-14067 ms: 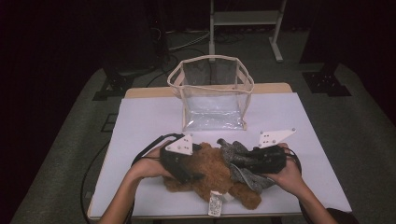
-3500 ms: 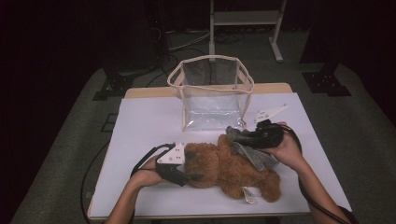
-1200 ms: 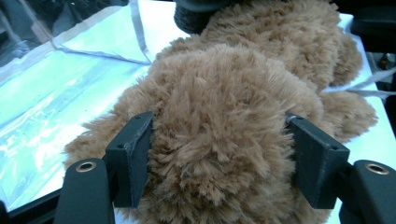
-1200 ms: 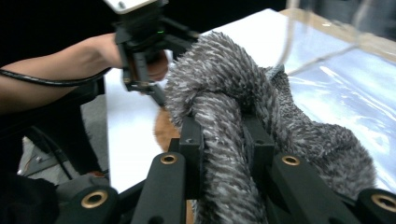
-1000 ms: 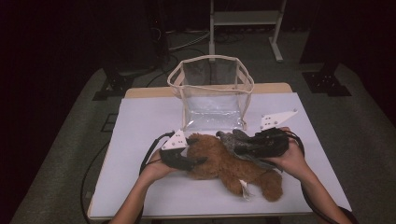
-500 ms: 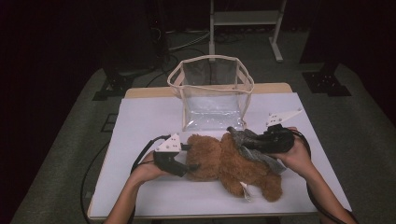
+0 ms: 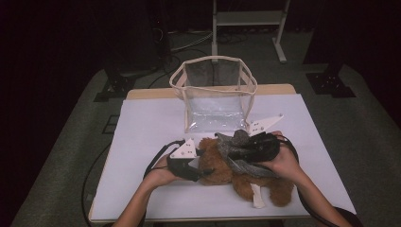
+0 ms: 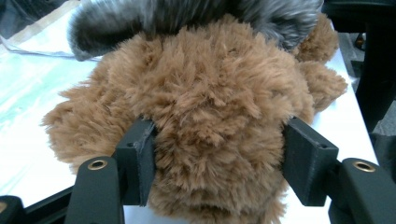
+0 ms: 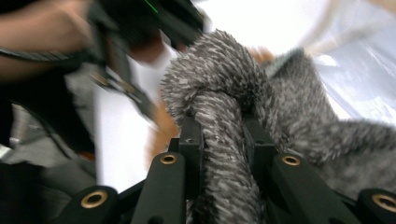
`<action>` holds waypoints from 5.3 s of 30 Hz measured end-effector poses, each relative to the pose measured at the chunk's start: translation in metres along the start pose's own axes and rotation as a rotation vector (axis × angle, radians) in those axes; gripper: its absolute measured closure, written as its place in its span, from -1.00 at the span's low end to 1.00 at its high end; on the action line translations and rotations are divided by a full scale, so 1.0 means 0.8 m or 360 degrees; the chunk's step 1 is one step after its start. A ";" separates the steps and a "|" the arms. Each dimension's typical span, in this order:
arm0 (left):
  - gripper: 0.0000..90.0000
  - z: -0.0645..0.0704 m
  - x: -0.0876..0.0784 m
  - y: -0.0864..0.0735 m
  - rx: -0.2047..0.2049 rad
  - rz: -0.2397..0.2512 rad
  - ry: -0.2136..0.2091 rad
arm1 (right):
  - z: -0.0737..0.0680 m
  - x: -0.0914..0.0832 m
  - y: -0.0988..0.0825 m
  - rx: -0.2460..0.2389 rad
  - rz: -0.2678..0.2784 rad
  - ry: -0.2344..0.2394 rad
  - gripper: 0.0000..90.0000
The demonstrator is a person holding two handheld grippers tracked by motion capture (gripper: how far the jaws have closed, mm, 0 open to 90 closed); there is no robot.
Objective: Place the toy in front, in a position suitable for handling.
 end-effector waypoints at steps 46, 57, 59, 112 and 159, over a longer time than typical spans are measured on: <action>-0.26 -0.012 0.007 0.004 0.0044 0.0041 0.0114 | 0.011 0.002 0.001 0.0092 0.0031 -0.0148 0.63; 0.00 -0.024 0.017 0.001 0.0003 0.0038 0.0190 | 0.048 0.000 0.014 0.0163 0.0065 -0.0251 0.64; 0.05 -0.023 0.016 0.003 0.0007 0.0047 0.0189 | 0.037 -0.002 0.019 0.0124 0.0080 -0.0258 0.64; 0.20 -0.013 0.022 0.009 0.0022 0.0055 0.0143 | 0.023 0.002 0.038 0.0027 0.0119 -0.0241 0.65; -0.05 0.015 0.014 0.020 0.0152 0.0052 -0.0001 | 0.052 0.009 0.022 0.0199 -0.0125 -0.0045 0.65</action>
Point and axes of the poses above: each handheld gripper's, and its own axes: x roughly forward along the jaws, y roughly out of its top, z roughly to its right, the point moved 10 cm from there along x, roughly forward along the jaws, and after that the axes turned 12 degrees about -z, right-handed, at the moved point
